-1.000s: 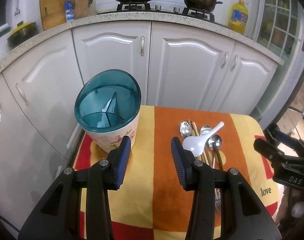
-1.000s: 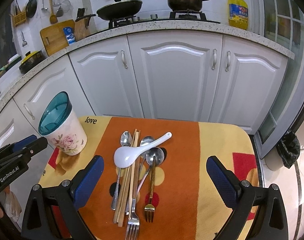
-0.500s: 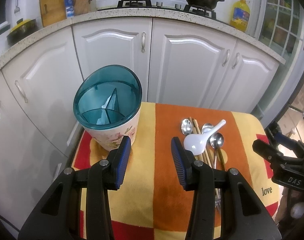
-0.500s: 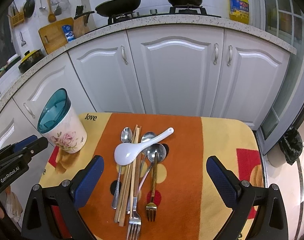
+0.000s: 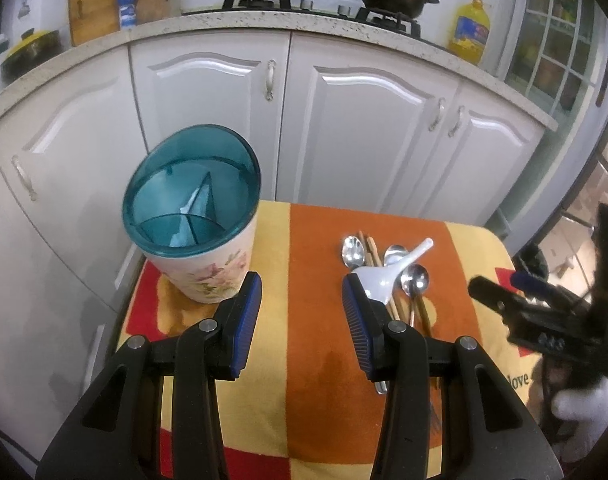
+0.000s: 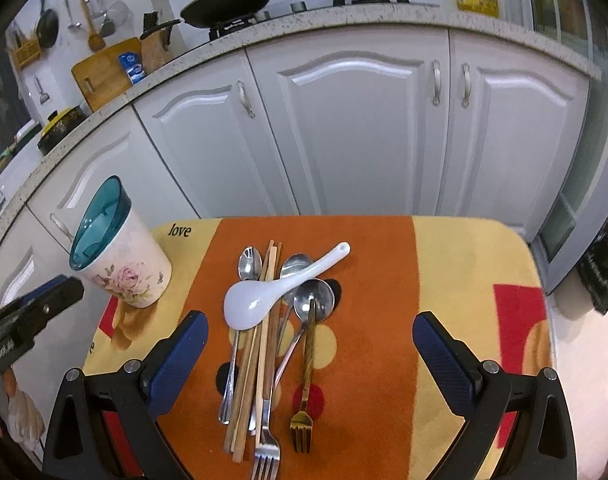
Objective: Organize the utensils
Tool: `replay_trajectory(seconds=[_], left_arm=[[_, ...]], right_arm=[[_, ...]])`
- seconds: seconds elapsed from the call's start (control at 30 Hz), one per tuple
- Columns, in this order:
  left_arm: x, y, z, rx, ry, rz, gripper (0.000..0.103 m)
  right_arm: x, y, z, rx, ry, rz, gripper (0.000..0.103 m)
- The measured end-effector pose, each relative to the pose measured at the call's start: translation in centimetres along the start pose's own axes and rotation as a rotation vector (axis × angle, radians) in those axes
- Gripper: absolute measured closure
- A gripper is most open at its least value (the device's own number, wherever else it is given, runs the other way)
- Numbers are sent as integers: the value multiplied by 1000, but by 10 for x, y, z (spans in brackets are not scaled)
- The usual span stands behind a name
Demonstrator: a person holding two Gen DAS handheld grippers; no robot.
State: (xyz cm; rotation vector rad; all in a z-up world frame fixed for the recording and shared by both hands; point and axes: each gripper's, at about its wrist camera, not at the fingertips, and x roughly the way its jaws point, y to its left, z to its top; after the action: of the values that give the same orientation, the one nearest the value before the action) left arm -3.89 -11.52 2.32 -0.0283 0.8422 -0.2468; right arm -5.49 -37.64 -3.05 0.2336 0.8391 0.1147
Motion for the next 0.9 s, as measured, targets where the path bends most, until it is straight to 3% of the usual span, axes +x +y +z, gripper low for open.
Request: replay_trajectory(seconds=[0.37, 0.9], left_arm=[[17, -16, 3, 44, 38, -41, 62], [32, -18, -1, 57, 75, -22, 62]], right_arm=[[20, -18, 8, 36, 27, -2, 3], [36, -22, 8, 49, 47, 13, 4]])
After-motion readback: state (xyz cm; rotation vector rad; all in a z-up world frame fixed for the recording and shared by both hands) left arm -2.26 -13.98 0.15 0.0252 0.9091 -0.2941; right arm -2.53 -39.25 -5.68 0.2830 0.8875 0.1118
